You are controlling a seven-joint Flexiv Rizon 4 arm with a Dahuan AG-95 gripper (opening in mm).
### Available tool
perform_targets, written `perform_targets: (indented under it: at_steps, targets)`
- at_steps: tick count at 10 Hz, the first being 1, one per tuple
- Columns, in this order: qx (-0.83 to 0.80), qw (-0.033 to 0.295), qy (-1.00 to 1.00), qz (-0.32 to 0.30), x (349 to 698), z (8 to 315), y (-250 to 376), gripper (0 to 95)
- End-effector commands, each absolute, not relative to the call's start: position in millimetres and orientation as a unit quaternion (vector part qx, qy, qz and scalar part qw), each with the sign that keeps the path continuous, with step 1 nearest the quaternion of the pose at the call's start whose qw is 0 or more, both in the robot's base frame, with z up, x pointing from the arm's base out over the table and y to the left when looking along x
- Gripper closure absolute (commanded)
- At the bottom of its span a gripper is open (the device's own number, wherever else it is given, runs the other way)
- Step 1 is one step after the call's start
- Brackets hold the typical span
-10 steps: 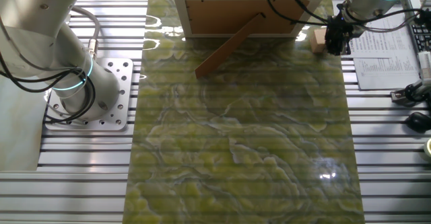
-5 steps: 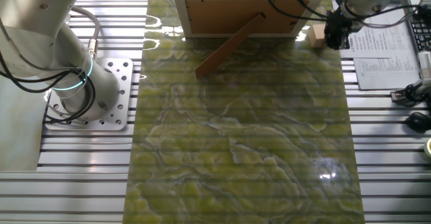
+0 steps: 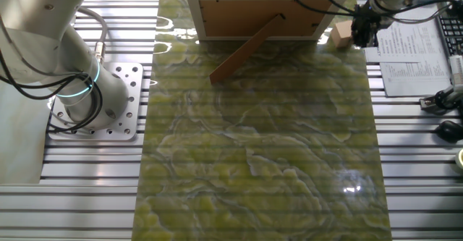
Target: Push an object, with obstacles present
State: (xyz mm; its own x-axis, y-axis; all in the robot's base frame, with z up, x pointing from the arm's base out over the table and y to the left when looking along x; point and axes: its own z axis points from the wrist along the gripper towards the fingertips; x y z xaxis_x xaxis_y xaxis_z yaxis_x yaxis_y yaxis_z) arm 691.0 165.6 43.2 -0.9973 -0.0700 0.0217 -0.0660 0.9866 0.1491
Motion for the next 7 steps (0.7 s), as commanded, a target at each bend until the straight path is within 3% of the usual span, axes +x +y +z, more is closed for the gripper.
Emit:
perform_targets:
  at_steps: [1,7]
  targets:
    - [0.032,0.019,-0.996,-0.079,692.8,44.5,168.4,95.0]
    - [0.023,0.023,-0.997,-0.072,695.3,37.2,167.0,95.0]
